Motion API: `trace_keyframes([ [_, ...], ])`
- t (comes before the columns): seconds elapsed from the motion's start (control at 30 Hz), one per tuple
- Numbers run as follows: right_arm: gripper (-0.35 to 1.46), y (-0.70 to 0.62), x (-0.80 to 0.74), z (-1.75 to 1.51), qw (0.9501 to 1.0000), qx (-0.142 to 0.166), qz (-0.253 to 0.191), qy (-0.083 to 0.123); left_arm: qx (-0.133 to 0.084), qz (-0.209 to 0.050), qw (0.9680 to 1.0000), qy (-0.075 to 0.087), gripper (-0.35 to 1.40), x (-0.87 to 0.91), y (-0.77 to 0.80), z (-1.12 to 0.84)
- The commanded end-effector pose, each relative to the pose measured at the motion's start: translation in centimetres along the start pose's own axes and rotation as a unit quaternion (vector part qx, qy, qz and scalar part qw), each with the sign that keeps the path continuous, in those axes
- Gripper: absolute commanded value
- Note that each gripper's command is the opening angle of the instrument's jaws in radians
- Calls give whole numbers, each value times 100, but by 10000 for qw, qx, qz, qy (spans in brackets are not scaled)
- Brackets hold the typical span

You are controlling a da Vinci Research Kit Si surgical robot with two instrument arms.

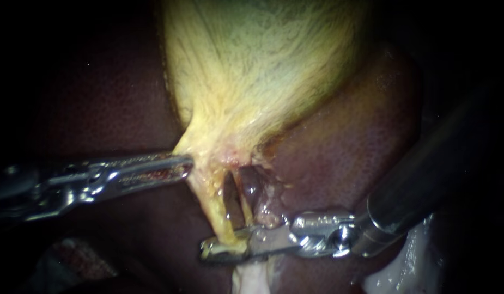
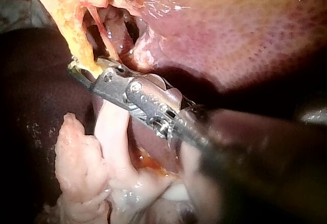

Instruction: Going back first clip left tube

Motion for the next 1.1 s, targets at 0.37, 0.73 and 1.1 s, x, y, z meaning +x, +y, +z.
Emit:
trace_keyframes([
  [0.37,-14,2,1,1,10000,-3,3,1,-14,0,10000,-4,-5,0,1,0],
  [0.73,56,10,15,2,9898,-271,-1366,287,-22,-4,10000,-4,-5,-1,2,-2],
  [1.1,60,15,22,-7,9695,-723,-2322,303,-35,-6,10000,-8,-5,-2,2,-3],
])
